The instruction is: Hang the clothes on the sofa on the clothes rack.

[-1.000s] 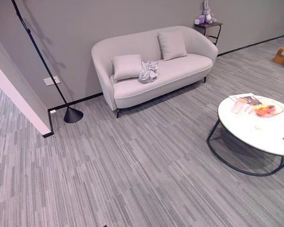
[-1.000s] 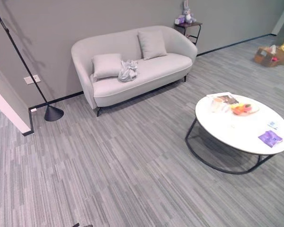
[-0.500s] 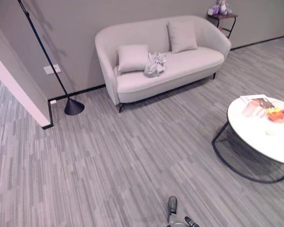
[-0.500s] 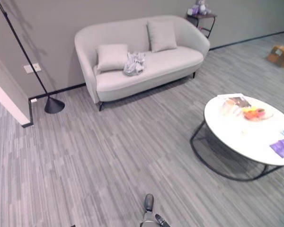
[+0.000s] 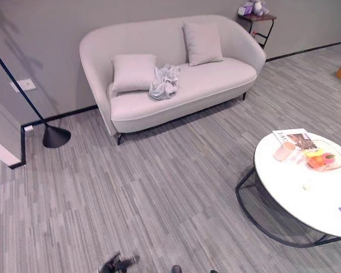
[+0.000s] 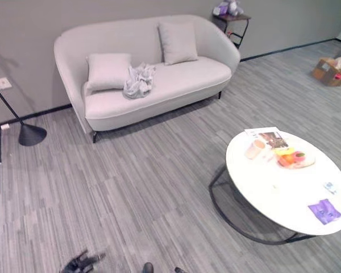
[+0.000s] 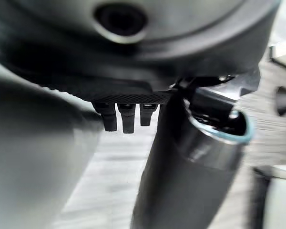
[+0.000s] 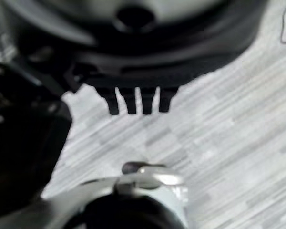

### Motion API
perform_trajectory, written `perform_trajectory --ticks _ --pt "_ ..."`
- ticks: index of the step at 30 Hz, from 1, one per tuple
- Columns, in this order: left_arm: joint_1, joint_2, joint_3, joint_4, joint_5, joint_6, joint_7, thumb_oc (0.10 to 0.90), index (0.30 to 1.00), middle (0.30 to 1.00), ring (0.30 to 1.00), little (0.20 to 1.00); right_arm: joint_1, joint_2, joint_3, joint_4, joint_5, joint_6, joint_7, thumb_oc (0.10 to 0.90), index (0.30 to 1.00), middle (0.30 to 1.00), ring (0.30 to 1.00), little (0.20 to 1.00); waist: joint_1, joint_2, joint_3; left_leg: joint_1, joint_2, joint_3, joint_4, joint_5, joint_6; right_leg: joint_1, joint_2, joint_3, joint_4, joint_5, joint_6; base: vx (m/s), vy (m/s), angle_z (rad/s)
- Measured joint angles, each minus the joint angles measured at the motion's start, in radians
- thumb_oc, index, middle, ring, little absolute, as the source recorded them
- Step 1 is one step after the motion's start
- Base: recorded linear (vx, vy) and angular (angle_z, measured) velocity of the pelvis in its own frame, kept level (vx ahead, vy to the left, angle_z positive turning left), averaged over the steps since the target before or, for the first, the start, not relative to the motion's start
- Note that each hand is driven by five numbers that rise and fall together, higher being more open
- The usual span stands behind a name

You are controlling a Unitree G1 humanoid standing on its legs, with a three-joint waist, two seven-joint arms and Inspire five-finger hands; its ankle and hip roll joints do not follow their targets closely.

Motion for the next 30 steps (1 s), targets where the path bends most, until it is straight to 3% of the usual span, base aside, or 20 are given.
perform_trajectory --ticks 2,3,4,5,8,11,12,13,15,16,18,19,20,21,22,24,26,27,29,30 --pt "-0.011 0.008 -0.020 -0.033 0.002 0.001 0.003 0.800 0.900 0.900 0.900 0.900 -0.004 -0.001 -0.015 -0.019 -0.020 -0.003 -0.004 0.800 0.900 0.900 0.900 0.900 -0.009 -0.007 0.014 -0.094 -0.082 0.015 -0.053 -0.091 -0.003 0.032 -0.028 0.020 -0.010 -0.080 -0.028 0.31 -0.002 0.32" --pt "-0.026 -0.003 -0.022 -0.048 -0.001 -0.006 -0.004 0.800 0.900 0.900 0.900 0.900 -0.019 -0.011 -0.005 -0.007 -0.031 0.015 -0.012 0.800 0.900 0.900 0.900 0.900 0.003 -0.009 0.031 -0.132 -0.166 0.017 -0.267 -0.167 0.001 0.034 -0.050 0.007 -0.018 -0.081 0.042 0.19 0.011 0.34" --pt "-0.025 -0.025 -0.018 -0.041 -0.011 -0.013 -0.005 0.800 0.900 0.900 0.900 0.900 -0.041 -0.030 0.030 0.017 -0.057 0.019 -0.011 0.800 0.900 0.900 0.900 0.900 0.025 -0.005 0.036 -0.111 -0.233 0.038 -0.601 -0.152 -0.007 0.037 -0.066 0.005 -0.027 -0.091 0.086 0.37 -0.024 0.02" --pt "-0.022 -0.043 -0.017 -0.023 -0.017 -0.007 -0.002 0.800 0.900 0.900 0.900 0.900 -0.060 -0.049 0.050 0.022 -0.076 0.018 -0.012 0.800 0.900 0.900 0.900 0.900 0.032 0.023 0.047 -0.108 -0.266 0.068 -0.774 -0.117 -0.003 0.056 -0.057 -0.006 -0.034 -0.076 0.075 0.50 -0.030 -0.24" --pt "0.002 -0.043 0.036 0.047 -0.033 0.013 0.001 0.800 0.900 0.900 0.900 0.900 -0.074 -0.051 0.103 0.020 -0.135 0.018 -0.008 0.800 0.900 0.900 0.900 0.900 0.028 0.046 0.051 -0.065 -0.351 0.130 -1.062 -0.081 0.007 0.165 -0.031 -0.046 -0.054 -0.154 0.155 0.32 -0.009 0.10" --pt "0.060 -0.027 0.080 0.091 -0.029 0.021 0.004 0.800 0.900 0.900 0.900 0.900 -0.095 -0.039 0.101 0.021 -0.171 -0.004 0.008 0.800 0.900 0.900 0.900 0.900 0.070 -0.011 0.050 -0.052 -0.392 0.232 -0.989 -0.062 0.112 0.269 -0.022 -0.026 -0.046 -0.188 0.209 0.70 0.021 -0.44" --pt "0.059 -0.032 0.106 0.130 -0.010 0.031 0.011 0.800 0.900 0.900 0.900 0.900 -0.107 -0.034 0.104 0.030 -0.176 0.002 0.009 0.800 0.900 0.900 0.900 0.900 0.071 -0.003 0.044 -0.018 -0.390 0.255 -0.944 -0.089 0.161 0.294 0.000 -0.021 -0.033 -0.188 0.209 0.35 0.043 -0.18" --pt "0.082 -0.029 0.119 0.168 0.010 0.033 0.026 0.800 0.900 0.900 0.900 0.900 -0.089 -0.030 0.103 0.052 -0.173 0.013 -0.004 0.800 0.900 0.900 0.900 0.900 0.068 0.005 0.010 0.045 -0.383 0.245 -0.949 -0.117 0.261 0.317 0.044 0.001 0.010 -0.188 0.209 0.50 0.114 0.18" --pt "0.097 0.009 0.099 0.161 0.012 0.038 0.029 0.800 0.900 0.900 0.900 0.900 -0.058 0.015 0.087 0.057 -0.171 0.016 -0.011 0.800 0.900 0.900 0.900 0.900 0.053 -0.061 -0.015 0.105 -0.396 0.195 -0.996 -0.033 0.328 0.295 0.031 -0.003 0.146 -0.225 0.223 0.60 0.176 0.42" --pt "0.098 0.012 0.097 0.144 0.006 0.039 0.025 0.800 0.900 0.900 0.900 0.900 -0.054 0.028 0.066 0.051 -0.172 0.017 -0.006 0.800 0.900 0.900 0.900 0.900 0.063 -0.070 -0.012 0.131 -0.397 0.183 -1.014 -0.030 0.324 0.277 0.015 -0.006 0.207 -0.257 0.222 0.50 0.168 -0.02" --pt "0.108 0.014 0.095 0.119 0.020 0.046 0.013 0.800 0.900 0.900 0.900 0.900 -0.018 0.046 0.045 0.035 -0.148 0.000 0.011 0.800 0.900 0.900 0.900 0.900 0.054 -0.065 -0.085 0.233 -0.397 0.144 -1.093 -0.026 0.284 0.122 -0.174 0.010 0.379 -0.321 0.297 0.52 0.208 0.14" --pt "0.069 0.028 0.094 0.105 0.027 0.051 0.007 0.800 0.900 0.900 0.900 0.900 -0.017 0.045 0.044 0.019 -0.147 0.002 0.011 0.800 0.900 0.900 0.900 0.900 0.059 -0.073 -0.089 0.253 -0.405 0.125 -1.080 -0.058 0.240 0.089 -0.179 0.025 0.480 -0.296 0.322 0.53 0.253 0.45" --pt "0.045 0.032 0.064 0.080 0.027 0.058 0.021 0.800 0.900 0.900 0.900 0.900 -0.032 0.041 0.047 0.017 -0.149 0.021 0.012 0.800 0.900 0.900 0.900 0.900 0.085 -0.074 -0.077 0.261 -0.403 0.150 -1.034 -0.099 0.249 -0.015 -0.213 0.012 0.731 -0.233 0.364 0.42 0.201 0.27" --pt "0.043 0.027 0.045 0.038 0.037 0.062 0.028 0.800 0.900 0.900 0.900 0.900 -0.027 0.017 0.036 -0.035 -0.127 0.018 0.022 0.800 0.900 0.900 0.900 0.900 0.077 -0.067 -0.056 0.348 -0.418 0.121 -1.073 -0.125 0.243 -0.176 -0.279 -0.004 1.070 0.035 0.392 0.52 0.234 0.36" --pt "0.026 0.021 0.000 0.033 0.046 0.064 0.031 0.800 0.900 0.900 0.900 0.900 -0.016 0.007 0.000 -0.075 -0.100 0.000 0.035 0.800 0.900 0.900 0.900 0.900 0.047 -0.058 -0.042 0.431 -0.431 0.076 -1.091 -0.152 0.259 -0.262 -0.346 -0.033 1.235 0.034 0.376 0.40 0.126 0.57" --pt "-0.001 0.008 -0.062 0.007 0.048 0.062 0.024 0.800 0.900 0.900 0.900 0.900 -0.009 0.003 -0.051 -0.099 -0.052 -0.012 0.035 0.800 0.900 0.900 0.900 0.900 0.046 -0.045 -0.047 0.488 -0.420 0.054 -1.058 -0.227 0.247 -0.416 -0.402 -0.047 1.311 -0.011 0.352 0.37 -0.036 0.38" --pt "0.003 -0.019 -0.090 -0.012 0.049 0.056 0.024 0.800 0.900 0.900 0.900 0.900 -0.017 -0.014 -0.071 -0.108 -0.009 -0.028 0.041 0.800 0.900 0.900 0.900 0.900 0.009 0.008 -0.054 0.520 -0.356 0.015 -1.057 -0.242 0.192 -0.473 -0.351 -0.063 1.085 -0.124 0.265 0.26 -0.164 0.65" --pt "-0.009 -0.040 -0.087 0.000 0.056 0.054 0.016 0.800 0.900 0.900 0.900 0.900 -0.026 -0.023 -0.074 -0.100 0.021 -0.026 0.040 0.800 0.900 0.900 0.900 0.900 -0.025 0.050 -0.050 0.552 -0.290 -0.014 -1.058 -0.229 0.145 -0.452 -0.269 -0.038 0.713 -0.148 0.266 0.37 -0.276 1.04" --pt "-0.020 -0.056 -0.045 0.028 0.067 0.044 0.010 0.800 0.900 0.900 0.900 0.900 -0.019 -0.025 -0.067 -0.085 0.030 -0.015 0.036 0.800 0.900 0.900 0.900 0.900 -0.012 0.057 -0.052 0.567 -0.242 -0.012 -1.024 -0.247 0.094 -0.387 -0.176 0.061 0.285 -0.097 0.272 0.31 -0.216 0.74" --pt "-0.028 -0.054 -0.043 0.040 0.067 0.042 0.010 0.800 0.900 0.900 0.900 0.900 -0.027 -0.020 -0.062 -0.071 0.036 -0.007 0.034 0.800 0.900 0.900 0.900 0.900 -0.008 0.040 -0.053 0.584 -0.232 -0.006 -1.011 -0.253 0.059 -0.363 -0.158 0.090 0.136 -0.049 0.245 0.31 -0.200 0.65"
